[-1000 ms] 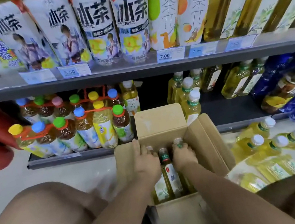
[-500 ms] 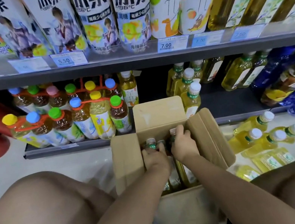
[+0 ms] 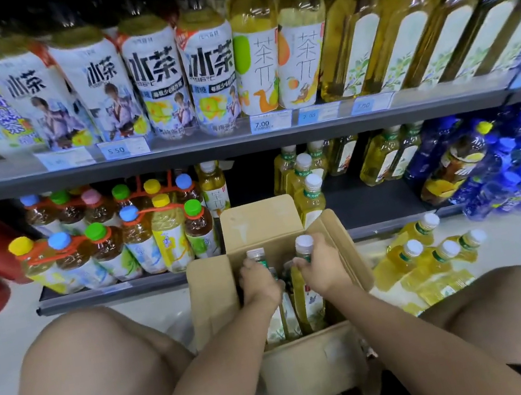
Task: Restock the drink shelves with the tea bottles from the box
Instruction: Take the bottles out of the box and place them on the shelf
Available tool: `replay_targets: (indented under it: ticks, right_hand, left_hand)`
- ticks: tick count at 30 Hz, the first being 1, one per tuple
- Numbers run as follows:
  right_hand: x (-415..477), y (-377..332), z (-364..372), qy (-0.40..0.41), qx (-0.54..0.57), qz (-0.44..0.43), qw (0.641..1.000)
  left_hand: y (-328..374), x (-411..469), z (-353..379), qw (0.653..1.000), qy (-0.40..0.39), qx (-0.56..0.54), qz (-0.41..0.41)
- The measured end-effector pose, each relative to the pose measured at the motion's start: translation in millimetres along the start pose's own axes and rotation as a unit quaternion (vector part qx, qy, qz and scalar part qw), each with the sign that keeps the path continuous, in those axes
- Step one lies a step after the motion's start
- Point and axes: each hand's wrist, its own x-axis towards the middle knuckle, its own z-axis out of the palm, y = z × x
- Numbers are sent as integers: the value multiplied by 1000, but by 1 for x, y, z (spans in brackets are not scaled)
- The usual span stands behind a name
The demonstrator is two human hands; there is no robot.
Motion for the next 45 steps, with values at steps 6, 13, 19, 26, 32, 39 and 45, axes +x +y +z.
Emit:
replay_targets:
  ticks: [6, 13, 19, 26, 32, 39, 45]
  right_hand:
    - [-19, -39, -56, 74, -10, -91, 993]
    - [-62, -138, -162, 127, 24, -215, 968]
    - [-99, -226, -266, 206, 33, -311, 927]
    - [-121, -307, -370, 248, 21, -383, 890]
    - [-114, -355, -421, 271, 29, -421, 865]
    - [-55, -378, -422, 254, 27, -432, 865]
    - [2, -386, -416, 250, 53, -400, 880]
  left_hand:
    - [34, -41, -57, 984, 83, -45, 150]
    - [110, -116, -180, 926, 188, -72, 318]
    - [190, -183, -291, 869, 263, -86, 409]
    - [257, -224, -376, 803, 319, -53, 501]
    - [307, -226, -416, 749, 365, 1, 553]
    - [340, -182, -434, 729, 360, 14, 582]
    - [359, -139, -433, 757, 356, -11, 548]
